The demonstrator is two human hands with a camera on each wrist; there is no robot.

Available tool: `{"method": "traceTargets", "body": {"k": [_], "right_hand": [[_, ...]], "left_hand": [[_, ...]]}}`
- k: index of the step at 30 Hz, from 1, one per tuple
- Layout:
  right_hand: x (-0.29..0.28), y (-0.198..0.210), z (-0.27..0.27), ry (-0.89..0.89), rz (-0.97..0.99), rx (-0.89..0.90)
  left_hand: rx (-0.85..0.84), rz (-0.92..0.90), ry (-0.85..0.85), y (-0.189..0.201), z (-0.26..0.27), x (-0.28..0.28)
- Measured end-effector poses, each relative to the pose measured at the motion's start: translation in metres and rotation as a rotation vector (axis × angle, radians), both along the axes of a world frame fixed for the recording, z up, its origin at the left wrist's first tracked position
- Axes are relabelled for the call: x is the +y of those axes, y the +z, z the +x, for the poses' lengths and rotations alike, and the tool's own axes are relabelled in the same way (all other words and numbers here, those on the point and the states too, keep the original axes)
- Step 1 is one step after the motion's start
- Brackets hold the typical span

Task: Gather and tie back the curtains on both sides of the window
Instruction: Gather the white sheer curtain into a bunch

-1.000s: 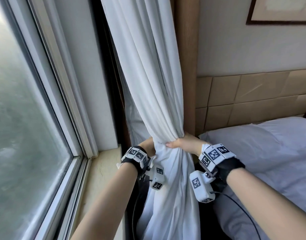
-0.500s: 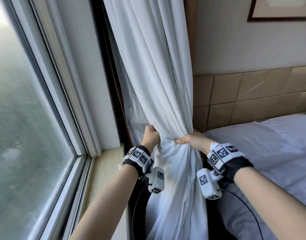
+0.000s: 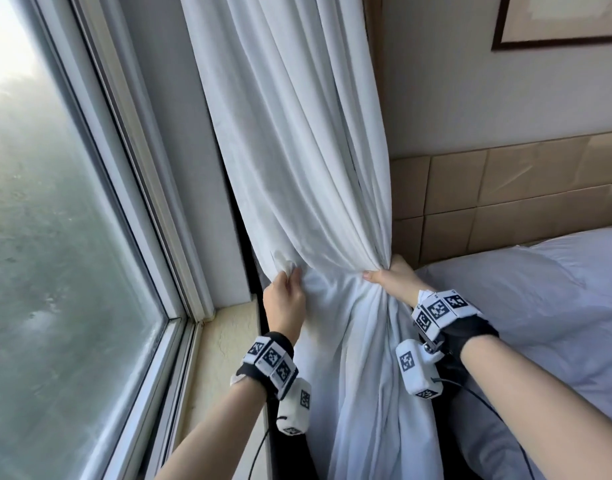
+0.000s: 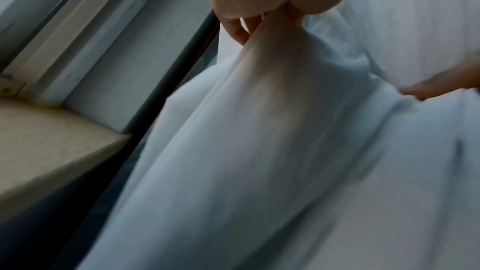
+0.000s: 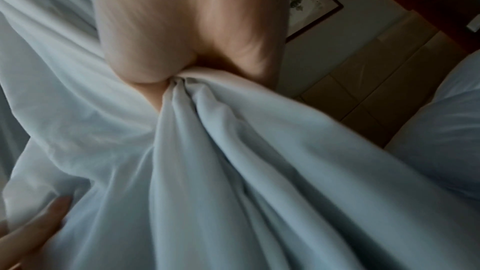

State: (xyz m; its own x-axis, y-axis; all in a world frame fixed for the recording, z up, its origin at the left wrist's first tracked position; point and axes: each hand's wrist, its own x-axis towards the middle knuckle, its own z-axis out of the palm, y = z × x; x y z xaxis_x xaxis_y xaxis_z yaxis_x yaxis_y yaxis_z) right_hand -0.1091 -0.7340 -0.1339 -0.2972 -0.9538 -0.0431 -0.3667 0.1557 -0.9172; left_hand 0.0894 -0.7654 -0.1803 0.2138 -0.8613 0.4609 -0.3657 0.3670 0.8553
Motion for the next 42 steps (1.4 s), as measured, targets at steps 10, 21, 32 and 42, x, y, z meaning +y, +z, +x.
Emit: {"method": "traceTargets", "body": {"k": [10, 21, 32, 42], "right_hand": [[0.001, -0.003, 0.029, -0.015, -0.052, 0.289], [0.009, 0.0, 0.019, 0.269, 0.008, 0.091], [0.028, 0.004, -0.012, 0.153, -0.104, 0.086], [0.04, 0.005, -0.018, 0.226, -0.123, 0.001]], "left_hand": [[-0.359, -0.263, -0.365, 0.003, -0.04, 0.055], [-0.82, 0.05, -0.656, 0.013, -0.055, 0.039], [0.164, 0.353, -0.193, -0.026, 0.032, -0.063], [-0.08, 0.459, -0.077, -0.066, 0.032, -0.13]]}}
